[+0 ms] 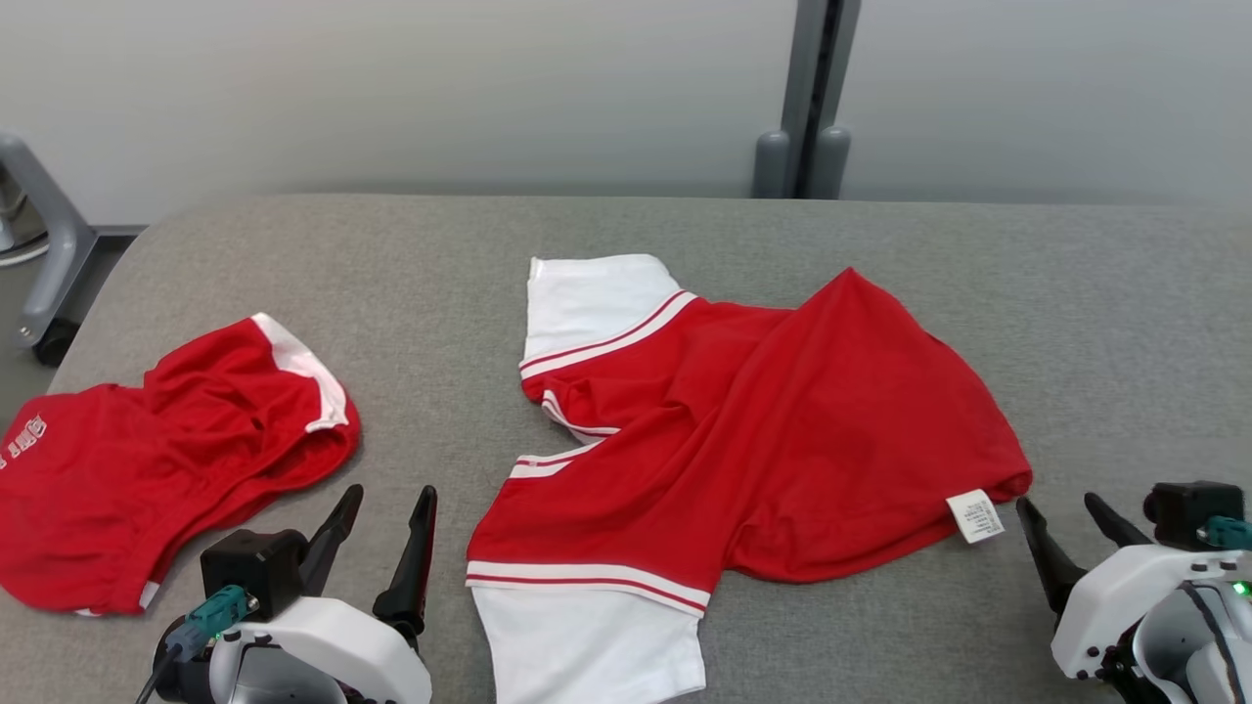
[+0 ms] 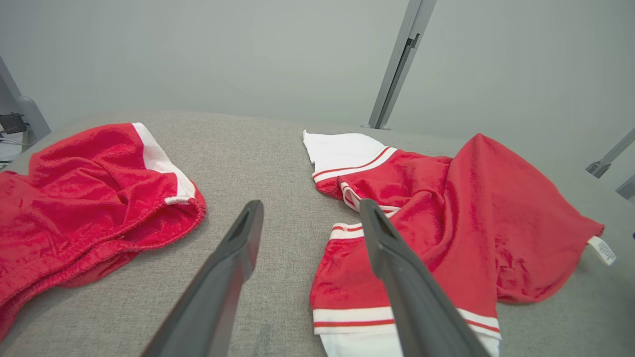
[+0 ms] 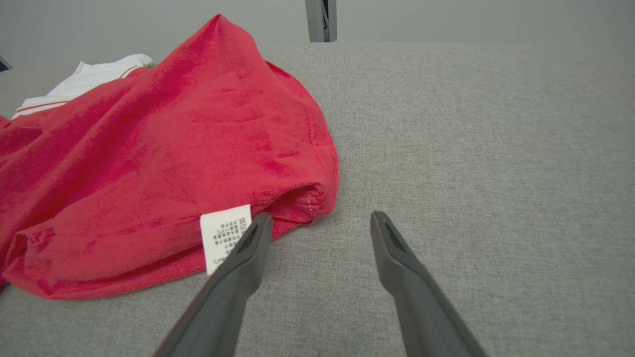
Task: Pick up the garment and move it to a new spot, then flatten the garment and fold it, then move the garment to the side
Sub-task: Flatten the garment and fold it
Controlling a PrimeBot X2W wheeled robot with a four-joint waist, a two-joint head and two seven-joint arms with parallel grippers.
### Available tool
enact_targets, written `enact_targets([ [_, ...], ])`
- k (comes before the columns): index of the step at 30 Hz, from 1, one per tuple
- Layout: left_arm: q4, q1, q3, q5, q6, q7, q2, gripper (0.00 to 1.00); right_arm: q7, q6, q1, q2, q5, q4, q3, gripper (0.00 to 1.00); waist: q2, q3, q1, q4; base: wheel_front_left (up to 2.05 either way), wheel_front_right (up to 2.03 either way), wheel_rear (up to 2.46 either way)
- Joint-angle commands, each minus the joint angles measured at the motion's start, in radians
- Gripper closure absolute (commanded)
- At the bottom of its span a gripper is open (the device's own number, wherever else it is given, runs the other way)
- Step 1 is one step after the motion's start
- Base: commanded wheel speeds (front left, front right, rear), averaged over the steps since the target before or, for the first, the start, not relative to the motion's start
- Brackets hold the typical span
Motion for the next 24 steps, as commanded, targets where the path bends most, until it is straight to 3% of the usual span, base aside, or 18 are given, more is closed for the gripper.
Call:
enact_targets([
  [1,0.003,-0.014,0.001,-0.003,-0.002,-0.002,0.003,0.00,0.020,0.002,-0.010,-0.009,-0.008,0.010,0.004,0.00,0.0000,0.012,0.0000,0.014,0.00,0.00,0.00],
  [12,0.016,-0.032,-0.003,-0.007,-0.009,0.006,0.011,0.00,0.102,0.002,-0.058,-0.027,-0.066,0.067,-0.043,0.00,0.0000,0.033,0.0000,0.059,0.00,0.00,0.00],
  [24,0.011,-0.052,-0.011,-0.004,-0.011,0.018,0.019,0.00,0.120,0.002,-0.094,0.003,-0.128,0.104,-0.110,0.00,0.0000,0.066,0.0000,0.071,0.00,0.00,0.00],
])
